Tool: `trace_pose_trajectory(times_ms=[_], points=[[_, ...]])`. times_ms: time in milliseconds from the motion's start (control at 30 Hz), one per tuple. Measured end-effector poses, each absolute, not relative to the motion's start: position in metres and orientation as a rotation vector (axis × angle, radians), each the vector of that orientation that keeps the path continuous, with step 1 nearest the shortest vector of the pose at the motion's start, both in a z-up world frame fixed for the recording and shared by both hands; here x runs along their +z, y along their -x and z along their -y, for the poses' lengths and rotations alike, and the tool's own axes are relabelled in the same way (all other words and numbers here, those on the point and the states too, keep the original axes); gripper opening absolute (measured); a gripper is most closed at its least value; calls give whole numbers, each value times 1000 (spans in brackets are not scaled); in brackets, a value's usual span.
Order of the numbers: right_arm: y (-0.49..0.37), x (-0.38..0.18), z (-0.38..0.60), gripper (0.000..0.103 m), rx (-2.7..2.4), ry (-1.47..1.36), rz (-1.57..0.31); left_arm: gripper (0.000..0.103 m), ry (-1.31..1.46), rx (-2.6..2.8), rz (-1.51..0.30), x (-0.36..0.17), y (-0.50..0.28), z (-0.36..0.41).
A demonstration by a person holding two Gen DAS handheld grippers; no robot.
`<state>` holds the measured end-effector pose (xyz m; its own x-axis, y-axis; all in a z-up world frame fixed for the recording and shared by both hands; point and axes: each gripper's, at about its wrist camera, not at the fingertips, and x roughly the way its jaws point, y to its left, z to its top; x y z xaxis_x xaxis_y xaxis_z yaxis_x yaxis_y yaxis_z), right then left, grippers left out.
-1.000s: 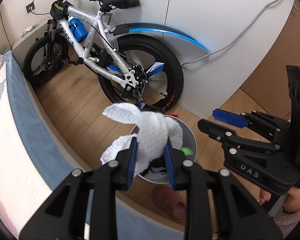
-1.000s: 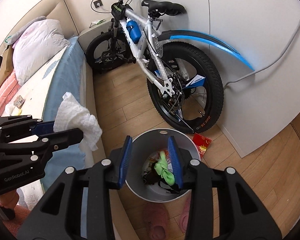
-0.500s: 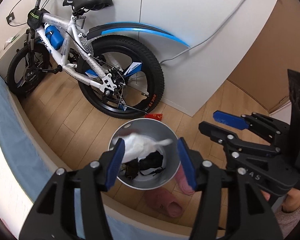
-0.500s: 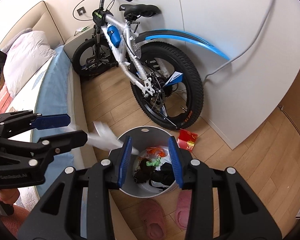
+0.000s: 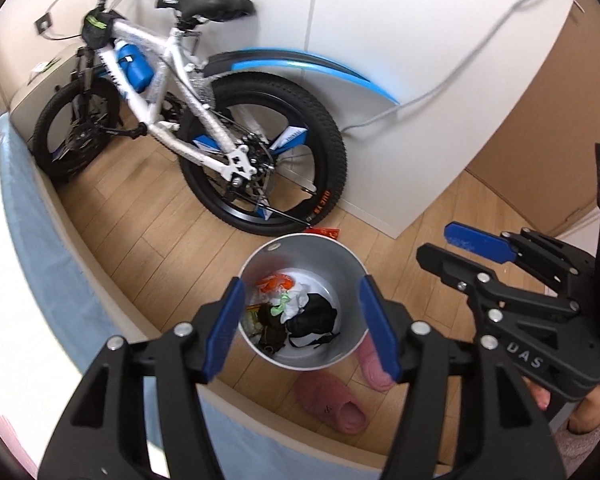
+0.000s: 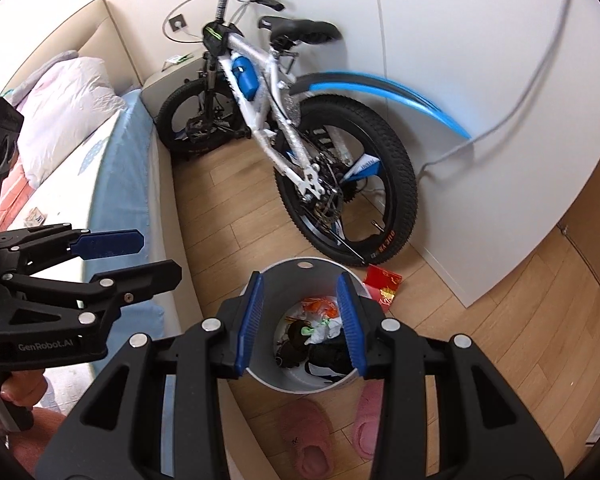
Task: Collect trash
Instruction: 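Move both tools back over the bed toward the grey cloth and yellow bow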
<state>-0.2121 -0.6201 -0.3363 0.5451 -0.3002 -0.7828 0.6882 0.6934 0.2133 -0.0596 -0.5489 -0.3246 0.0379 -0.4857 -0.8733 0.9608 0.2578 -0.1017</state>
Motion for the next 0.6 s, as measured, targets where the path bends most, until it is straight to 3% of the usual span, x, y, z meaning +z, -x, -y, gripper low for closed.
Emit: trace_pose_trajectory(times_ms=[267,600], points=[[177,-290,569,41,-554,-434,-763,61,-495,-1106,-953,-295,24,482],[61,-241,457,47,-305,-284,-723,61,-364,-748,-908,-261,-61,324]])
